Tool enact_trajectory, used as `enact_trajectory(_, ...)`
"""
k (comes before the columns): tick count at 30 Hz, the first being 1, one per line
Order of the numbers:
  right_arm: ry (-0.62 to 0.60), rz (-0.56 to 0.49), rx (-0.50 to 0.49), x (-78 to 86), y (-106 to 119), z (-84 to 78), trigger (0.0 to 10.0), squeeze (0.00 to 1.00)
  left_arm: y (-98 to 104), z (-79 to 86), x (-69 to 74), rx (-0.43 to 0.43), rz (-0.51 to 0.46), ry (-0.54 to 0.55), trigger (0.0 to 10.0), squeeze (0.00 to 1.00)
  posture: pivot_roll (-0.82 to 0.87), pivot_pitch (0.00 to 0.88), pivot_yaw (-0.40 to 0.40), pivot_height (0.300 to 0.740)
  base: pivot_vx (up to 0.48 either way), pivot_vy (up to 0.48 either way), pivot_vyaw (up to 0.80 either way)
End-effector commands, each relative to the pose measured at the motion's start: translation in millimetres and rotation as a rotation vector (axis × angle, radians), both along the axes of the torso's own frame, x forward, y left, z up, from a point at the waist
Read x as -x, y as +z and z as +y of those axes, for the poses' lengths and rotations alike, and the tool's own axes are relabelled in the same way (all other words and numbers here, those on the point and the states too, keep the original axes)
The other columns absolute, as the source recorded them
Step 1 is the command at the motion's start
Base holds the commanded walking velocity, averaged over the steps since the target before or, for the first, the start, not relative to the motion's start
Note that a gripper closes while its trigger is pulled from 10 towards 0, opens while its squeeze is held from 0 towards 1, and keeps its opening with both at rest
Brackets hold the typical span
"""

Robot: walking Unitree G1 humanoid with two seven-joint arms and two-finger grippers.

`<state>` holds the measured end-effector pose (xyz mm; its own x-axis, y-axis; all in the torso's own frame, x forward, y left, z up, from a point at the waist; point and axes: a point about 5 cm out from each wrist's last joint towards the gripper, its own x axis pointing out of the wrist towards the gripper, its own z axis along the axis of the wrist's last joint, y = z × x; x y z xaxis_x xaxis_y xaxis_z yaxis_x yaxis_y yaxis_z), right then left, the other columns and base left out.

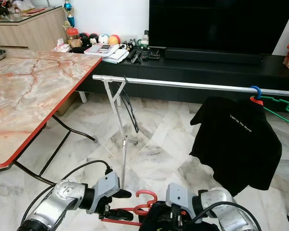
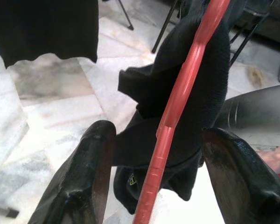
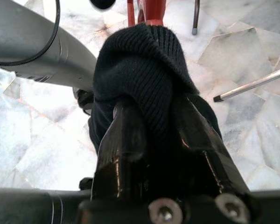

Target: Hang hanger

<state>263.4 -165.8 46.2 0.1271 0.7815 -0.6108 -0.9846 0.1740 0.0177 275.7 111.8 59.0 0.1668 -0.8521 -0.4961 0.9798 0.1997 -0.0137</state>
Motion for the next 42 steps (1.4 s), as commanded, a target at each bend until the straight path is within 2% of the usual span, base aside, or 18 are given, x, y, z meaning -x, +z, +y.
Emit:
enact_trajectory(1, -0.006, -0.035, -0.034, -5.5, 8.0, 3.1, 10.0, 0.00, -2.1, 1.4, -0.6, -0.029, -0.008, -0.004, 10.0, 0.00, 0.10, 0.044, -0.007, 0.740, 0.000, 0.000, 0.00)
enact_trajectory(15, -0.017, -0.053, -0.083, -10.9, 11.3, 13.9, 10.0, 0.00, -5.1, -1.7, 2.6, -0.036, 0.033, -0.017, 10.0, 0.00, 0.11, 0.056, -0.003, 0.740, 0.000, 0.000, 0.00)
enact_trajectory(27, 0.052, -0.019, -0.125, -4.0, 15.7, 19.5, 10.0, 0.00, -5.8, -2.1, 0.2, -0.030, 0.031, 0.015, 10.0, 0.00, 0.10, 0.065, -0.002, 0.740, 0.000, 0.000, 0.00)
enact_trajectory(28, 0.055, -0.015, -0.129, -3.7, 15.7, 19.5, 10.0, 0.00, -5.8, -2.3, 0.1, -0.029, 0.033, 0.014, 9.2, 0.00, 0.10, 0.064, -0.003, 0.740, 0.000, 0.000, 0.00)
enact_trajectory(29, 0.057, -0.014, -0.130, -3.5, 15.8, 19.5, 10.0, 0.00, -5.8, -2.2, 0.1, -0.029, 0.035, 0.013, 0.0, 0.00, 0.10, 0.065, -0.003, 0.740, 0.000, 0.000, 0.00)
enact_trajectory(42, 0.048, -0.016, -0.153, -4.5, 18.1, 20.4, 10.0, 0.00, -4.6, -2.9, 0.2, -0.015, 0.045, 0.003, 0.0, 0.00, 0.10, 0.064, -0.001, 0.740, 0.000, 0.000, 0.00)
